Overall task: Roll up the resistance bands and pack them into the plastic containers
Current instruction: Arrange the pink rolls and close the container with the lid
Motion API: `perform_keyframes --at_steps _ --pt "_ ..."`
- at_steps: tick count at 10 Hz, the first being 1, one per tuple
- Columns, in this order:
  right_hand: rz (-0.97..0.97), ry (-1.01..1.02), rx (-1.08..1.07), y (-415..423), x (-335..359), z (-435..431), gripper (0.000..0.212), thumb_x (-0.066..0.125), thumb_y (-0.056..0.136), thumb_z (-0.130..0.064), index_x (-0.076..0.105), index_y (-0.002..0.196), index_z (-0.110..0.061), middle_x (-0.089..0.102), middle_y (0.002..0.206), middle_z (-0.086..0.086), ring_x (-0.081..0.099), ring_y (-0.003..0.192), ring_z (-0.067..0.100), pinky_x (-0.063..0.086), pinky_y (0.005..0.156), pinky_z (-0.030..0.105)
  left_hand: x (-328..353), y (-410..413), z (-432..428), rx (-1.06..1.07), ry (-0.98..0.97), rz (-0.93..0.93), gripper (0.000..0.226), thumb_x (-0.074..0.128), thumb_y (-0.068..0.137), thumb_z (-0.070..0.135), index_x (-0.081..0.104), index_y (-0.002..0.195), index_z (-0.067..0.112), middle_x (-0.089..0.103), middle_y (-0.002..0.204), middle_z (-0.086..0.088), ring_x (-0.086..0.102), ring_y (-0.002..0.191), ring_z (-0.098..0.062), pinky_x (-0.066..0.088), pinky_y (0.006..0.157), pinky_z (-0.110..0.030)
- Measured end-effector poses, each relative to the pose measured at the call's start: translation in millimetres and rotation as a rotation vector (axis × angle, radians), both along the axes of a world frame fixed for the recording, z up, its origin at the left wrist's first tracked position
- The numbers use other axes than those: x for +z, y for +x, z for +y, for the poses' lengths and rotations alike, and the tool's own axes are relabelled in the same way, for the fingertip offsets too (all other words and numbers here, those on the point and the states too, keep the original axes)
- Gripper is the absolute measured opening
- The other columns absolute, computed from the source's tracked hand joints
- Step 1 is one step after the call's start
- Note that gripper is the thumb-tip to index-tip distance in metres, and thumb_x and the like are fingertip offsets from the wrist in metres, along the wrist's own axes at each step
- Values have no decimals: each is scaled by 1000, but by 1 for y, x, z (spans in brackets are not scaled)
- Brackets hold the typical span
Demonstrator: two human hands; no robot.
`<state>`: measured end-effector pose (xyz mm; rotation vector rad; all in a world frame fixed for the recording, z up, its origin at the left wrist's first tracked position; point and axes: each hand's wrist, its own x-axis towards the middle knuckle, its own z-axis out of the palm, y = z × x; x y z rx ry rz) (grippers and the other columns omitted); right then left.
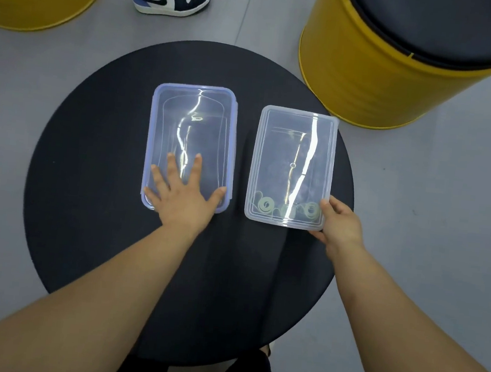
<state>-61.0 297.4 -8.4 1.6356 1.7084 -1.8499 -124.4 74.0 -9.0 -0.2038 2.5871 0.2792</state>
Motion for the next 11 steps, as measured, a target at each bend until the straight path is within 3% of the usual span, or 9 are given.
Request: perform_keyframes --at_steps 3,8,9,10,11 --pt "2 30 24 -17 -7 -6 26 49 97 -17 61 121 -16 67 111 7 66 92 22 55 62 29 -7 -4 -2 -99 -51 27 78 28 87 70 -10 147 40 -25 155 -6 -24 140 -37 -9 111 -57" --pt "-40 56 16 -35 -14 -7 23 53 95 -18 62 117 -17 67 110 8 66 98 27 57 72 38 -7 -16 5 -115 -54 39 78 29 86 70 -9 147 39 -23 156 -6 -22 141 -38 -7 111 -59" --pt "-53 84 50 -35 -13 -7 28 51 96 -20 58 122 -16 64 116 7 64 103 26 57 78 39 -4 -18 6 -97 -40 34 78 35 86 69 -4 148 39 -19 157 -6 -20 141 -37 -6 112 -58" --pt "-122 189 185 -33 -13 -8 43 51 95 -25 45 136 -15 51 134 5 56 115 26 49 95 38 1 -20 5 -69 4 45 73 43 89 59 8 149 36 -10 158 -6 -13 144 -35 -2 115 -55" --pt "-165 418 304 -31 -2 -15 53 54 92 -25 37 142 -16 36 144 8 46 124 30 41 98 35 13 -26 7 -50 89 113 58 48 93 42 28 145 28 8 157 -6 2 145 -30 10 117 -48"
